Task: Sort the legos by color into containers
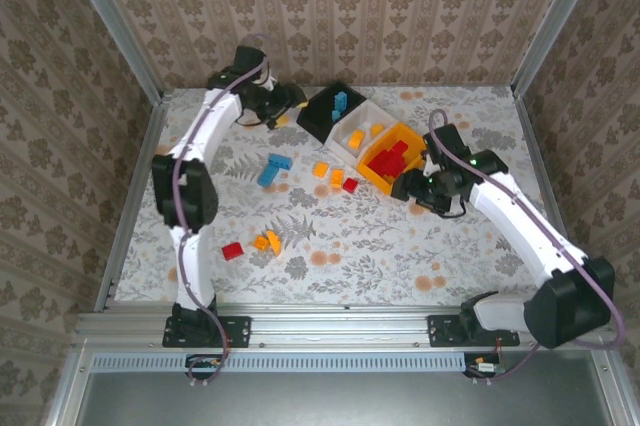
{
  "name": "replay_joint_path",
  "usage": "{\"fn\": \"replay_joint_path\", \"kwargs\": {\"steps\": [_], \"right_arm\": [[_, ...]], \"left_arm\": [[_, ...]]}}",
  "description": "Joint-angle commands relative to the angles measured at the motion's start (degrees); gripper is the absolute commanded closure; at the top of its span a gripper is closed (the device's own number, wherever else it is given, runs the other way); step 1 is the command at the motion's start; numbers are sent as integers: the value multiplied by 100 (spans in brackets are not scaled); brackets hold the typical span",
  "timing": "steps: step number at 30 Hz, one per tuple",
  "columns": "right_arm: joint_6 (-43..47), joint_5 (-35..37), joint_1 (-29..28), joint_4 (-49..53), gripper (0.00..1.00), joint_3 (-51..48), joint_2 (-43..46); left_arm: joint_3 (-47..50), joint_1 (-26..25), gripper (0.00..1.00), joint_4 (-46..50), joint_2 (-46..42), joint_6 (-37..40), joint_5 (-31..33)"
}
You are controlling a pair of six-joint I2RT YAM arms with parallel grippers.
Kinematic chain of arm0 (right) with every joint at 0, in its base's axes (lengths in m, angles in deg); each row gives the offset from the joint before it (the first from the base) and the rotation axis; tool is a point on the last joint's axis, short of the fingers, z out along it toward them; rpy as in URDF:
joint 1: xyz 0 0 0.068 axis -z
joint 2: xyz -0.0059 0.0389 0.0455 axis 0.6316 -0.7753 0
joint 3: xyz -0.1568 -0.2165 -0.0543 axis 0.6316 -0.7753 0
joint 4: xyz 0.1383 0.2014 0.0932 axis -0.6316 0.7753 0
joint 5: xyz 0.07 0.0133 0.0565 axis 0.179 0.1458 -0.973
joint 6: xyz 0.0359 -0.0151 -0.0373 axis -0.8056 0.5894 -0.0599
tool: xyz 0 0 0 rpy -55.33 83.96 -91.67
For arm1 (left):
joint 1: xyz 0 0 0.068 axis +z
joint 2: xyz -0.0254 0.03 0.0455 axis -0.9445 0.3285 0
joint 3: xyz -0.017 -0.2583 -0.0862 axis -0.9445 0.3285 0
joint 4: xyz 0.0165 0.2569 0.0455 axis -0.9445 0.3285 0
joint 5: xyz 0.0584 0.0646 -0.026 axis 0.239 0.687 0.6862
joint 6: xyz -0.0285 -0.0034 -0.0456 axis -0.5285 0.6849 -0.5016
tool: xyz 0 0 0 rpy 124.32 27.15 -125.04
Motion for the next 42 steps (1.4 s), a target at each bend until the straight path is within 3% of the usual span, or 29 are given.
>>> {"fn": "replay_joint_path", "kwargs": {"steps": [1,7,13,18,25,42], "right_arm": [[536,-239,-47,61,36,474,-587],[1262,76,-456,473,35,1466,-1931],[1323,444,-830,788,35,2552,-3156],[661,631,-1119,1000,35,3298,-3941],[-273,731,-1278,851,36,3556,-4449],[-627,1420,-1165,1003,40,4335,-5360]], "left_arm": [[1310,8,31,659,-960,1254,605],[3393,186,29,793,-2531,1637,1155],[4537,382,27,661,-3351,1590,1227],[4880,480,26,594,-3600,1552,1212],[5055,563,26,582,-3782,1542,1186],[5203,1055,25,781,-4143,1659,973]]}}
